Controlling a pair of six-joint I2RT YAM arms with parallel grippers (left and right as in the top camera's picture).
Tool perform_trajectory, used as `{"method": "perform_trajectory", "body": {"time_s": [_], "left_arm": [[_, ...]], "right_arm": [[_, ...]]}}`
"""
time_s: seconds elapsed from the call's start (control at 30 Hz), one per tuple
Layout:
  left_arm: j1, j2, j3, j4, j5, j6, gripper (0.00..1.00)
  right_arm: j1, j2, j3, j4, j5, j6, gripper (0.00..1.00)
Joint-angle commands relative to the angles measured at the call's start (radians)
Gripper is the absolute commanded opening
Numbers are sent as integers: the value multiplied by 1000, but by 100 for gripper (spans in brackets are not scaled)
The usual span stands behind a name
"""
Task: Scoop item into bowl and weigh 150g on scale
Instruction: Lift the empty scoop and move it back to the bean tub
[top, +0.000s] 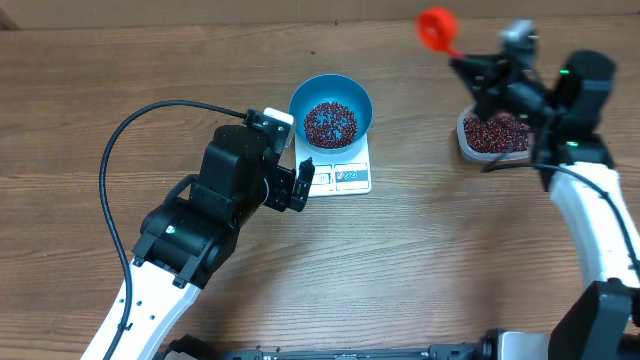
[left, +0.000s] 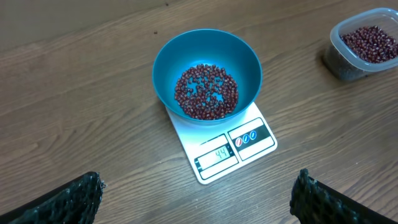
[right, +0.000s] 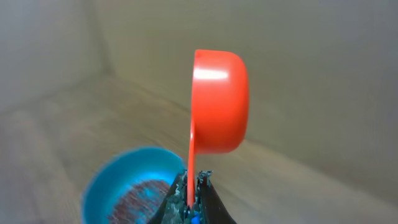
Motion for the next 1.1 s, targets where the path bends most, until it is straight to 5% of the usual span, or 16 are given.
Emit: {"method": "perform_trajectory", "body": {"time_s": [0.0,0.2,0.47,1.07], "left_arm": [[5,-13,2,2,9,-7,100],[5,-13,2,2,9,-7,100],[5,-13,2,2,9,-7,100],[5,-13,2,0,9,-7,100]], "right_arm": [[-136,-14,5,-114,119,46,4],[-267,-14,5,-349,186,-45,4],[-217,-13,5,-599,514,-120,4],[-179,88,4,-687,642,-139,4]]}}
